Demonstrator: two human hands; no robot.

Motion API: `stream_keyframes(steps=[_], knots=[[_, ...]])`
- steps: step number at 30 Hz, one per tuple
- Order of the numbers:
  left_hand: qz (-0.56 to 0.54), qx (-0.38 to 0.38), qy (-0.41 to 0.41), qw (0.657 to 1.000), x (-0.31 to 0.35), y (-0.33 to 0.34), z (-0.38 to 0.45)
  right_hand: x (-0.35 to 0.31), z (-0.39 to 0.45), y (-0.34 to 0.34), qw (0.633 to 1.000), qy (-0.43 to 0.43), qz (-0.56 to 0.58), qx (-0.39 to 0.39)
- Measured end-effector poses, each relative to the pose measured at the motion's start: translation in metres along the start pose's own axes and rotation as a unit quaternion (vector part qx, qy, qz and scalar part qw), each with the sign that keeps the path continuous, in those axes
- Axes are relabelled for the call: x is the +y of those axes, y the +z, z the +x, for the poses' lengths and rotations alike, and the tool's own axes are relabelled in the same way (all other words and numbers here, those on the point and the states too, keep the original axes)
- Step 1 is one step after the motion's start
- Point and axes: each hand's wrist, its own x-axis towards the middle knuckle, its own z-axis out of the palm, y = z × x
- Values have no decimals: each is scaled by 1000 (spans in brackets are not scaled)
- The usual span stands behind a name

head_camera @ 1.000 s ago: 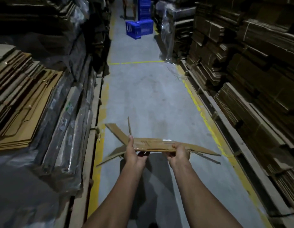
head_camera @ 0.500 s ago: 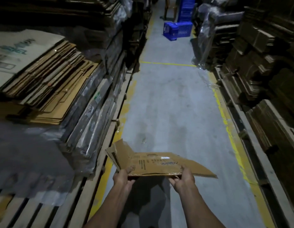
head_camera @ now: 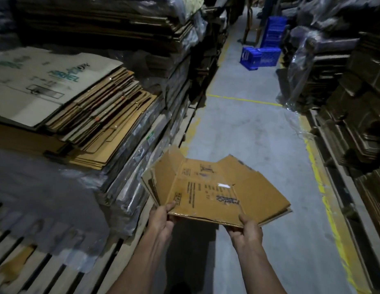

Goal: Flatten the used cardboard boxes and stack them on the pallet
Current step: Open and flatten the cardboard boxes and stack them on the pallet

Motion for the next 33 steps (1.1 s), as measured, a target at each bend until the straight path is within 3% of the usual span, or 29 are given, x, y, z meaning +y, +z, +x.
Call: stream_keyframes(steps=[9, 14, 19, 22, 33], knots=[[-39, -94, 62, 993, 78, 88, 26, -32, 23, 110, 991, -6, 88, -100], [-64, -107, 106, 987, 97, 125, 23, -63, 28, 155, 981, -10, 93, -168], [-113, -124, 151, 974, 88, 157, 12, -101, 46, 178, 969, 20, 74, -234], [-145, -94, 197, 965, 70, 177, 0, -128, 55, 186, 956, 49, 50, -284], [-192, -62, 326, 924, 34, 213, -60, -186, 56, 205, 884, 130, 0, -448]])
